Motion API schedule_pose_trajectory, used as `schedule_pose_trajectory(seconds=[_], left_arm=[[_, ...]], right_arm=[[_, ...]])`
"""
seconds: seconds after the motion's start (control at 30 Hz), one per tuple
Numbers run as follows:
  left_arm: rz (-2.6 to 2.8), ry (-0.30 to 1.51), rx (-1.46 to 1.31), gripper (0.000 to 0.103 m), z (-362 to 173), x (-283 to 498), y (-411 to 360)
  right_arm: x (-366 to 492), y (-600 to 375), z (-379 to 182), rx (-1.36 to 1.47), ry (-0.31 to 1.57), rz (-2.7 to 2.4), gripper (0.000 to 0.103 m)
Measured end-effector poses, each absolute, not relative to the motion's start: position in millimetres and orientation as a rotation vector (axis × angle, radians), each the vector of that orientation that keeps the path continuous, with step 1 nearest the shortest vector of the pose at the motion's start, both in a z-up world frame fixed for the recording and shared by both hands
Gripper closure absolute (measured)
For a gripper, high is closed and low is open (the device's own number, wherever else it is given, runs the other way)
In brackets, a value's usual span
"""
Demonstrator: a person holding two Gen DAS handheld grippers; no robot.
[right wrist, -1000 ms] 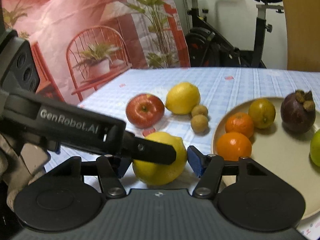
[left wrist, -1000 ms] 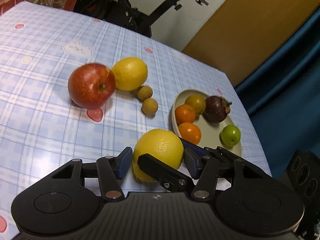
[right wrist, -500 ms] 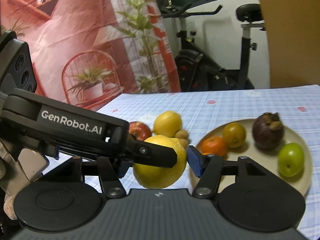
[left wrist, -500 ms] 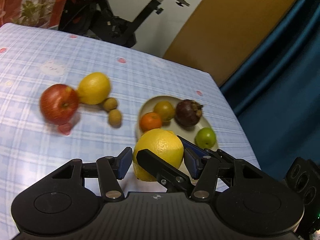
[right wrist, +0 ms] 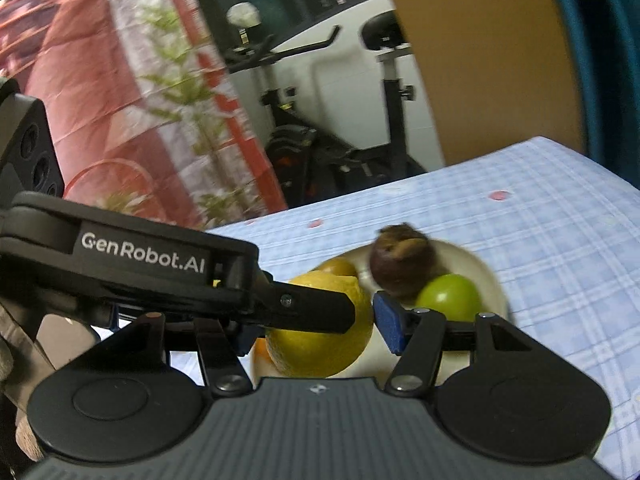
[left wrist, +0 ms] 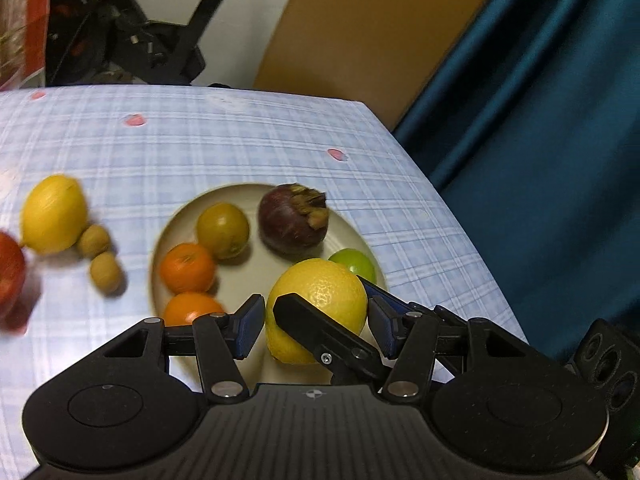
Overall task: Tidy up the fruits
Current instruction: 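Carry the lemon in the left gripper over the plate and release it, then move the left gripper to the red apple and close on it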
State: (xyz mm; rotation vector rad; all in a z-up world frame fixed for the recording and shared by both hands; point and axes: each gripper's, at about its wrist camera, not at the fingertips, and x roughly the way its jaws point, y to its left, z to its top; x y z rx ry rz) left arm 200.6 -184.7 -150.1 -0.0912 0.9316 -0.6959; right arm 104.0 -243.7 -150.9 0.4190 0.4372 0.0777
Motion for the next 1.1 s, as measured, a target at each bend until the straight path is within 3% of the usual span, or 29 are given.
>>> schedule_pose_trajectory(seconds=[0.57, 0.7, 1.1], left_arm=[[-0.668, 0.957, -0.069, 0.043, -163.6, 235.4, -197.9], [-0.642, 0.941, -0.063, 0.048, -163.2, 238.2, -196.4], [-0.588, 0.861, -0.124, 0.048, -128.3, 227.8, -145.3]], right_arm=[[132.2, -243.2, -171.0, 0.334, 0.416, 0.065, 0.042], [132.3, -240.4, -171.5, 0.308, 0.42, 0.051, 0.046], [121.2, -229.1, -161.7, 0.271, 0.415, 0.065, 0.046]])
